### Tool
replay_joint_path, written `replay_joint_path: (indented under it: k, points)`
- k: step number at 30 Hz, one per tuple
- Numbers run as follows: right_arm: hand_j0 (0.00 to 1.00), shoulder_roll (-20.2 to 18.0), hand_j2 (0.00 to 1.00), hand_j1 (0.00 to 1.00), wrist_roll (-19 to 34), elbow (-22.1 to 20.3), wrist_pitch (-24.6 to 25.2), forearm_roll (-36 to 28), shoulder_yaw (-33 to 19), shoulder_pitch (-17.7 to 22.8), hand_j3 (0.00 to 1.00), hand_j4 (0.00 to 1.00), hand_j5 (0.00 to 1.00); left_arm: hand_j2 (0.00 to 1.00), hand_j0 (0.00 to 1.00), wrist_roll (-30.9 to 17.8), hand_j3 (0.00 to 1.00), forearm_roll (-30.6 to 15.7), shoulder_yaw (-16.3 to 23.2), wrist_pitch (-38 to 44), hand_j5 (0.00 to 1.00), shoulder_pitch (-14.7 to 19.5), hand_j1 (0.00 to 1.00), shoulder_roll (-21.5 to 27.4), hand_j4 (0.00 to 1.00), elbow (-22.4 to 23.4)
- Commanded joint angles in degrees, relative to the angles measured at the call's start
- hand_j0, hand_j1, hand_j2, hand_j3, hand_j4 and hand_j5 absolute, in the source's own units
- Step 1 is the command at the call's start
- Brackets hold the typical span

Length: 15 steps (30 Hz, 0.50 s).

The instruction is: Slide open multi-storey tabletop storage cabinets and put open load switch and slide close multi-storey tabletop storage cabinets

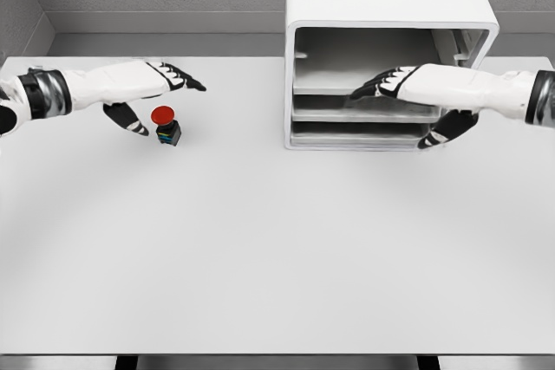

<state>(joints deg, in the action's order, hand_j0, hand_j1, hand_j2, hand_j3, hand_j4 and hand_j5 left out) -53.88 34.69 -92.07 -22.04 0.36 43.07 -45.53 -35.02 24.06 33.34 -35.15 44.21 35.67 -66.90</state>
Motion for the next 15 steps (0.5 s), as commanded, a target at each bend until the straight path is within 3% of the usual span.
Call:
replay_joint_path:
  k: [1, 5, 10, 15]
  points:
    - [1.00, 0.88, 1.00, 1.00, 0.31, 2.60, 2.61, -0.35, 0.08, -0.26, 1.00, 1.00, 1.00, 1.00, 1.00, 0.02, 1.00, -0.16, 1.29, 0.15, 1.00, 0.26, 1.00, -0.96, 1.00, 3.27]
    - [1.00, 2.37, 1.00, 1.00, 0.31, 3.39, 6.13, -0.18, 0.17, -1.05, 1.00, 1.00, 1.00, 1.00, 1.00, 0.02, 1.00, -0.16, 2.17, 0.15, 1.00, 1.05, 1.00, -2.36, 1.00, 5.64]
    - [1.00, 6.15, 1.00, 1.00, 0.31, 8.04, 6.39, 2.19, 3.16, -3.34, 1.00, 1.00, 1.00, 1.00, 1.00, 0.02, 1.00, 0.63, 2.17, 0.15, 1.00, 1.32, 1.00, -3.51, 1.00, 6.96]
    - [1.00, 6.86, 1.00, 1.00, 0.31, 7.87, 6.13, 4.57, 4.48, -3.52, 1.00, 1.00, 1.00, 0.95, 0.95, 0.02, 0.95, 1.77, 2.17, 0.15, 0.95, 1.32, 0.95, -3.51, 0.95, 8.54]
